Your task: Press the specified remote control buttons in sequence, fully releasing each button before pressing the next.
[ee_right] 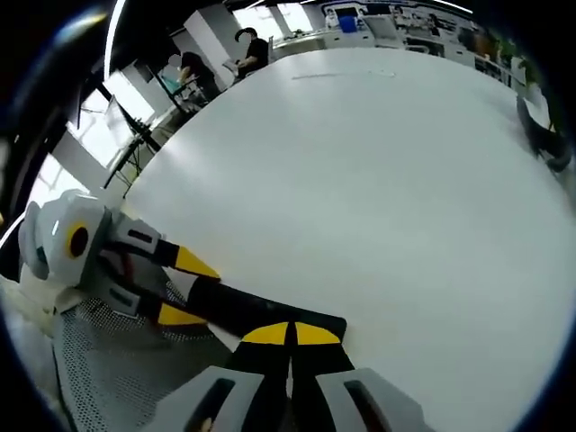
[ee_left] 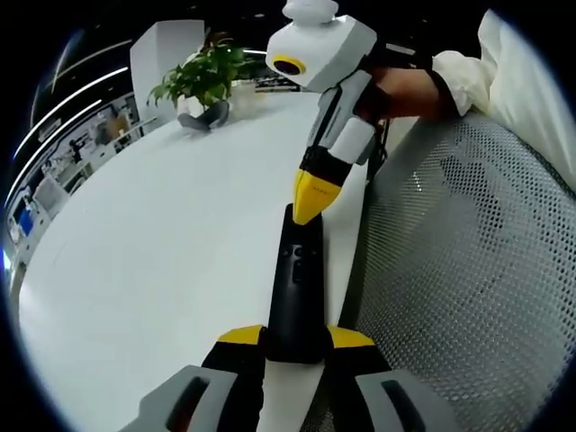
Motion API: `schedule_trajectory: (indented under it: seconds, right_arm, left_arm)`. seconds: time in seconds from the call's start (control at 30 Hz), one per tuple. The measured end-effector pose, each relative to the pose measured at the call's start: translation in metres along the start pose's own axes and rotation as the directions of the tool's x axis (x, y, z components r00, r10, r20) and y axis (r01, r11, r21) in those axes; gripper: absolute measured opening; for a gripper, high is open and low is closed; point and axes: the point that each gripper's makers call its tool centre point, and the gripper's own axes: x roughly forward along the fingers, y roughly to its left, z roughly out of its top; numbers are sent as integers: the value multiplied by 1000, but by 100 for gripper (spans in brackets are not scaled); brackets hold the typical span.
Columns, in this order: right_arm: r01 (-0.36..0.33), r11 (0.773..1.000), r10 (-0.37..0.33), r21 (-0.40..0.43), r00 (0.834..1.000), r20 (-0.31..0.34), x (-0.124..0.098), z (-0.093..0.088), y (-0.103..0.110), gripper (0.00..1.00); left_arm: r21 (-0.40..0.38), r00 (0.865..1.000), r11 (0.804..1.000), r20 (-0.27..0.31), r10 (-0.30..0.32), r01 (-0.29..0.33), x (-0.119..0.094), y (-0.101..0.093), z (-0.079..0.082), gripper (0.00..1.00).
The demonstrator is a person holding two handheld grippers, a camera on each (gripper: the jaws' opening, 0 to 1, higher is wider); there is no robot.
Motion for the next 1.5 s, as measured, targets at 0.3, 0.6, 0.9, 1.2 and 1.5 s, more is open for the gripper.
schedule_trajectory:
  seconds: [0.3, 0.6, 0.9, 1.2, 1.5]
  right_arm:
    - [9, 1000, -9, -12, 1000, 3, -1, 0, 0, 0]
    - [22, 1000, -21, 11, 999, -28, -2, 1, -1, 0]
    - [-15, 1000, 15, 9, 999, 29, -1, 8, 4, 0]
    - [5, 998, -5, -68, 1000, -7, 5, 4, 5, 0]
    - [18, 992, -18, -123, 1000, 5, 5, 4, 6, 0]
  left_arm:
    - [13, 1000, 1000, 1, 1, -1, -1, -1, 0, 24]
    - [17, 1000, 1000, -9, -5, 5, 0, -4, 2, 24]
    - [20, 1000, 1000, -5, -9, 9, 2, -6, 3, 24]
    - [8, 1000, 1000, 4, -6, 6, 2, -6, 3, 25]
    - [5, 1000, 1000, 7, -6, 6, 2, -5, 3, 25]
